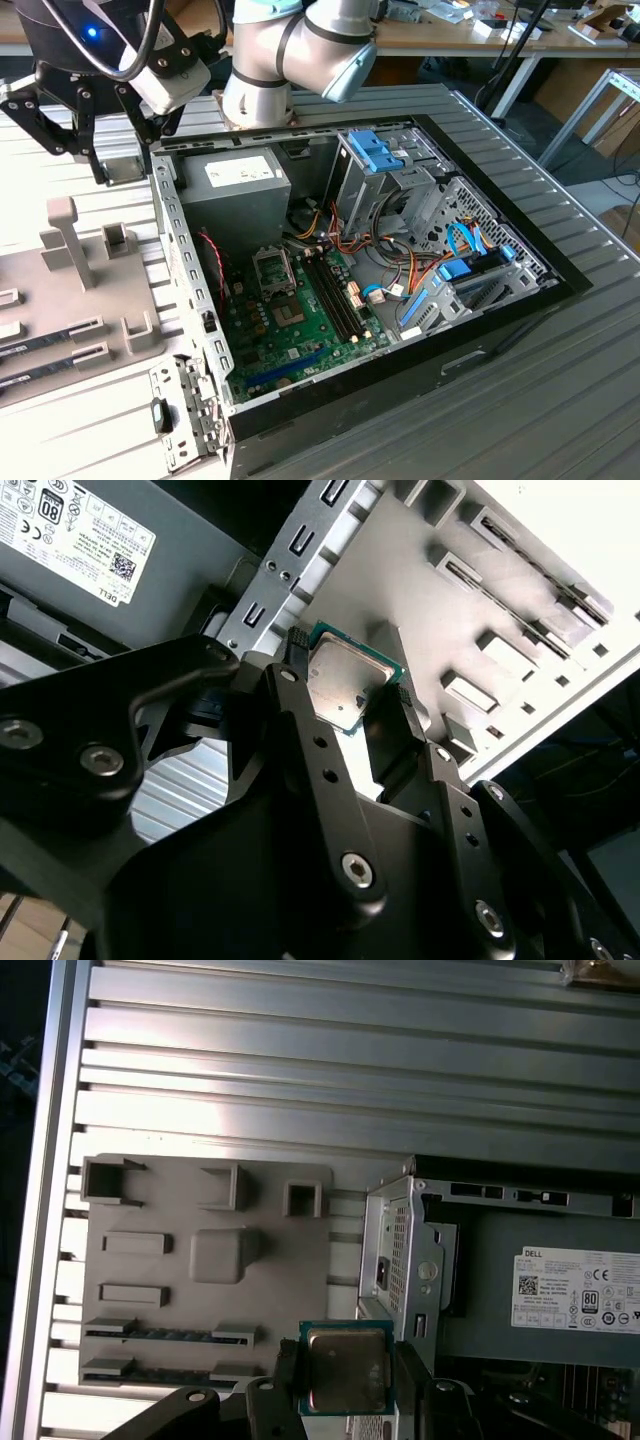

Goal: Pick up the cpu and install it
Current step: 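Pick up the cpu and move it towards the insertion slot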

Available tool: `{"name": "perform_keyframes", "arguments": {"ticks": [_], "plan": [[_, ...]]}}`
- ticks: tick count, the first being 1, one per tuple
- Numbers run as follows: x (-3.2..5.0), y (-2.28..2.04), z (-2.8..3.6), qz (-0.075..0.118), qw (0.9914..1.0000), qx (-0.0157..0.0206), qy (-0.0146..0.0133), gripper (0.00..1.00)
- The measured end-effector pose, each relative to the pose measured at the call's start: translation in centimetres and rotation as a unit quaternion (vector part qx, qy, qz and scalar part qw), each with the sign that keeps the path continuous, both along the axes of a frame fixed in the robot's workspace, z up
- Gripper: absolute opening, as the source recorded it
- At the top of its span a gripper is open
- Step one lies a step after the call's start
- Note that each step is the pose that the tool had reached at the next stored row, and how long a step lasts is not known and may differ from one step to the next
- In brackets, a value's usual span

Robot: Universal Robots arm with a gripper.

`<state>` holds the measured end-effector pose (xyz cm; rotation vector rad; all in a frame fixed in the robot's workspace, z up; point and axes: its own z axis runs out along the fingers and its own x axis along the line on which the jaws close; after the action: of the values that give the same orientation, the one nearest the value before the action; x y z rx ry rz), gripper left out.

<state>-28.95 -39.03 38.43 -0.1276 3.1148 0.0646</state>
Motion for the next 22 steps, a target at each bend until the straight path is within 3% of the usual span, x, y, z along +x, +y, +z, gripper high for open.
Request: {"name": "perform_keyframes", "arguments": {"ticks": [22], "plan": [[1.32, 0.00, -0.03, 0.000, 1.00000, 0.0000, 0.0000, 0.47]]}}
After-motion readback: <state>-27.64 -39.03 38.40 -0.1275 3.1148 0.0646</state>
